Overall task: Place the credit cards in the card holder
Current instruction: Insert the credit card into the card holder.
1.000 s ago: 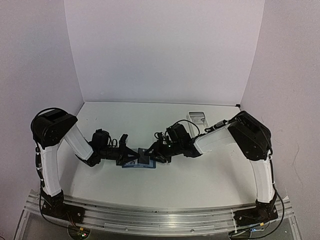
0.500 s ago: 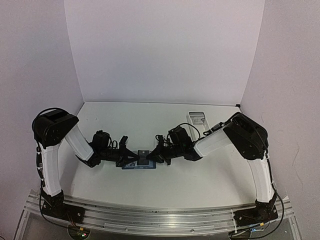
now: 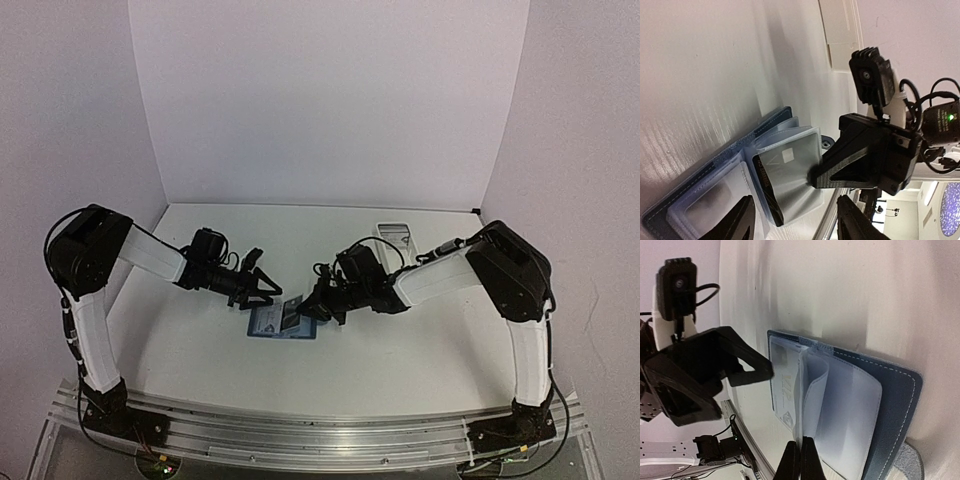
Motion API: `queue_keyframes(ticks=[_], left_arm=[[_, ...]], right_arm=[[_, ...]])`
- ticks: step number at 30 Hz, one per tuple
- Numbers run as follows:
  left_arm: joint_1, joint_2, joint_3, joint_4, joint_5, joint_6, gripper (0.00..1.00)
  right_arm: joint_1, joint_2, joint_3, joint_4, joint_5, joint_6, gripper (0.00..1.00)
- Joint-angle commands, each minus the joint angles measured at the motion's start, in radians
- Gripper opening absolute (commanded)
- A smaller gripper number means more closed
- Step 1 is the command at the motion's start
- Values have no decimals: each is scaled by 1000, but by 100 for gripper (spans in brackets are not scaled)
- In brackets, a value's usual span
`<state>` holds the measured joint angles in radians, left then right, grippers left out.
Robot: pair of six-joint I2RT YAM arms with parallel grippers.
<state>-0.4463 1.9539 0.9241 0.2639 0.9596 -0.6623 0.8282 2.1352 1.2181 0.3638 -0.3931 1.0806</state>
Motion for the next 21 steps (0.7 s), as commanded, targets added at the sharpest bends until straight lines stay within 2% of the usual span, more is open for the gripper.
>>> queue_keyframes(ticks=[1, 4, 8, 15, 21], left_arm=[[24, -99, 97, -355, 20, 206, 62], [43, -142, 112, -448, -40, 257, 65], [51, -159, 78, -547, -245, 258, 67], [44, -136, 7, -493, -353, 222, 48], [44, -122, -11, -484, -426, 244, 51]], right_arm=[[9, -51, 84, -151, 51, -64, 0], [14, -39, 138, -234, 73, -83, 0], [31, -40, 211, -346, 133, -101, 0], [79, 11, 354, -514, 196, -120, 0], [87, 37, 417, -617, 266, -138, 0]])
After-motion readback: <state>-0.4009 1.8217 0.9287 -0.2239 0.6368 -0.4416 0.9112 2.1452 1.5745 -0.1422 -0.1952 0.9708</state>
